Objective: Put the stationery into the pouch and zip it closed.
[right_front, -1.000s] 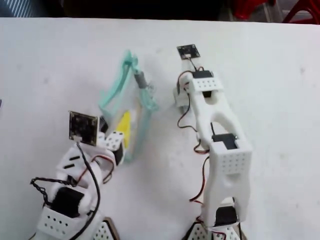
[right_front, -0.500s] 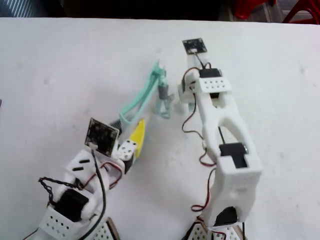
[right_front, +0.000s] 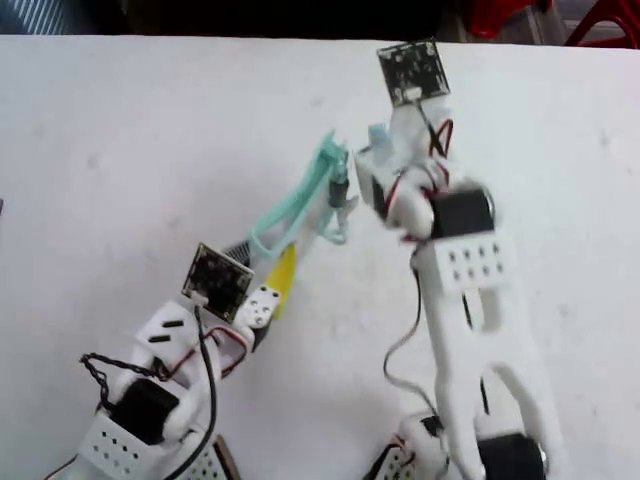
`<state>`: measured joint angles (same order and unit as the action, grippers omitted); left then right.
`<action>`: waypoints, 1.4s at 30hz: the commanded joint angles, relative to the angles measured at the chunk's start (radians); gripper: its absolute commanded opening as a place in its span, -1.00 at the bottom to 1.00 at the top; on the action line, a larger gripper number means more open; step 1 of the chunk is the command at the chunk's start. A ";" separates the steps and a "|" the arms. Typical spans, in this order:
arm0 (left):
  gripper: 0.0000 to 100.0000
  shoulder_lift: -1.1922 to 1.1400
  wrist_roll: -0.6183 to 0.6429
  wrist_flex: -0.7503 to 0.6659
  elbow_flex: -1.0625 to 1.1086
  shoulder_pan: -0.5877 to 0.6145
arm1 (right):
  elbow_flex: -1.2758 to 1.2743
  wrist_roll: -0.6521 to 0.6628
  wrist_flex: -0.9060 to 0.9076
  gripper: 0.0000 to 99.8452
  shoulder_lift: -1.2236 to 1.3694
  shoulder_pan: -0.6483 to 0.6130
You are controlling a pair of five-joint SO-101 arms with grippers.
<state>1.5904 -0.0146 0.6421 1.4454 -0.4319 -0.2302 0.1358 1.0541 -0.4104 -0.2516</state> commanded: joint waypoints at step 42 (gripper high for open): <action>-0.59 -0.005 0.081 -0.005 -0.005 0.074 | -0.140 -0.003 -0.202 -0.97 -0.303 -0.458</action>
<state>1.5873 0.0514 0.6437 1.4469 -0.3629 -0.2746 0.1358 0.9682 -0.6805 -0.7135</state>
